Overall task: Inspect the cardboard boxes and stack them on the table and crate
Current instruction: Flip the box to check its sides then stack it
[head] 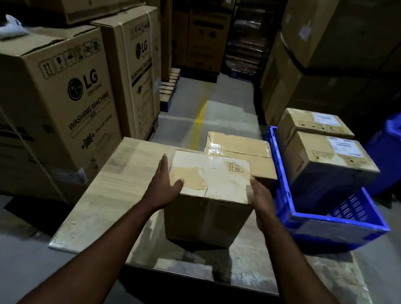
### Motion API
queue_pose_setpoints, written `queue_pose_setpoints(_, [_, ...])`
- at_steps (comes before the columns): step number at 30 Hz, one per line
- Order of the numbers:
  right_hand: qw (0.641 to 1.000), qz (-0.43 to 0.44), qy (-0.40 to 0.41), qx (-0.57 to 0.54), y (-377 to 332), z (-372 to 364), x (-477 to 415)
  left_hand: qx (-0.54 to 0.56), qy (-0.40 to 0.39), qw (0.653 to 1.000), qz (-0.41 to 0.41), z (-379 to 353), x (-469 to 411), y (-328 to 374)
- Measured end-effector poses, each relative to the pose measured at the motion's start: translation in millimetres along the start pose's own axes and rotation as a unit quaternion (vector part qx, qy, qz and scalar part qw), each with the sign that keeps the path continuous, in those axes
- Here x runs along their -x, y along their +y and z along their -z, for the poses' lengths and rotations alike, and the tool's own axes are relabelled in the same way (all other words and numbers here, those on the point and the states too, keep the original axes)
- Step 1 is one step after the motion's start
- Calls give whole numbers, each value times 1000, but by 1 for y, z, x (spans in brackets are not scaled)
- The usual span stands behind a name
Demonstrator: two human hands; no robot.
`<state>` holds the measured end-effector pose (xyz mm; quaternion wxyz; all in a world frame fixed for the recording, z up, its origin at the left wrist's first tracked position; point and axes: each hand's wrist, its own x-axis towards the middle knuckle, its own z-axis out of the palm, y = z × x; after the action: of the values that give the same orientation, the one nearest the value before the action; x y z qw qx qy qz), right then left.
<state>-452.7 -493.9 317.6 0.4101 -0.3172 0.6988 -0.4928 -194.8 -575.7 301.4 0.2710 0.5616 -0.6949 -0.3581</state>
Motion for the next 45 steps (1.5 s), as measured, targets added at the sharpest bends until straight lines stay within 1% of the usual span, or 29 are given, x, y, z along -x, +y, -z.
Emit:
queue_pose_setpoints(2, [999, 1, -23, -42, 7, 3, 15, 104, -26, 993, 59, 0, 4, 0])
queue_pose_setpoints(3, [998, 4, -29, -52, 12, 1, 20, 134, -24, 988, 72, -1, 6, -1])
queue_pose_setpoints(5, [996, 0, -30, -82, 19, -4, 25, 164, -17, 984, 74, -5, 10, -4])
queue_pose_setpoints(7, [996, 3, -32, -87, 17, -5, 26, 180, -15, 982, 60, -5, 11, -4])
queue_pose_setpoints(11, [997, 26, -61, -42, 0, -2, 27, 233, -18, 972, 33, -4, 17, -3])
queue_pose_setpoints(14, [996, 58, -63, 3, -25, 1, 30, 274, -31, 961, 39, -6, 25, -6])
queue_pose_setpoints(17, [988, 117, -78, 71, -49, -5, 34, 304, -47, 949, 65, -12, 31, -17])
queue_pose_setpoints(19, [977, 142, -68, 143, -54, -14, 35, 295, -53, 951, 83, -16, 39, -21])
queue_pose_setpoints(21, [964, 156, -61, 205, -50, -26, 35, 264, -52, 960, 84, -18, 47, -27])
queue_pose_setpoints(23, [959, 149, -53, 234, -48, -35, 39, 195, -48, 977, 73, -17, 46, -34])
queue_pose_setpoints(25, [962, 143, -67, 222, -51, -41, 44, 70, -42, 994, 68, -12, 41, -34])
queue_pose_setpoints(26, [966, 147, -83, 195, -50, -44, 45, 34, -41, 997, 62, -8, 39, -29])
queue_pose_setpoints(27, [970, 152, -99, 161, -49, -47, 47, 25, -44, 997, 50, -6, 36, -21])
queue_pose_setpoints(29, [978, 137, -112, 107, -42, -52, 47, 44, -58, 997, 16, -5, 35, 5])
queue_pose_setpoints(31, [986, 117, -85, 86, -27, -52, 47, 71, -51, 996, -10, -5, 35, 32])
queue_pose_setpoints(32, [987, 106, -66, 98, -16, -49, 45, 92, -44, 995, -8, -6, 32, 39])
queue_pose_setpoints(34, [980, 82, -27, 182, 13, -37, 40, 141, -48, 989, 2, -2, 28, 44])
queue_pose_setpoints(36, [967, 42, 23, 250, 45, -19, 29, 153, -87, 984, 12, 6, 23, 33])
queue_pose_setpoints(37, [965, 12, 53, 256, 59, -10, 22, 145, -107, 983, 15, 10, 20, 26])
queue_pose_setpoints(39, [965, -67, 106, 229, 71, 1, 18, 161, -119, 980, 19, 17, 18, 17])
queue_pose_setpoints(41, [971, -117, 118, 175, 72, 4, 21, 182, -115, 976, 26, 22, 22, 15])
queue_pose_setpoints(43, [979, -107, 108, 139, 73, 4, 20, 190, -102, 976, 18, 26, 26, 15])
queue_pose_setpoints(45, [982, -84, 104, 132, 71, 3, 19, 193, -91, 977, 7, 31, 29, 17])
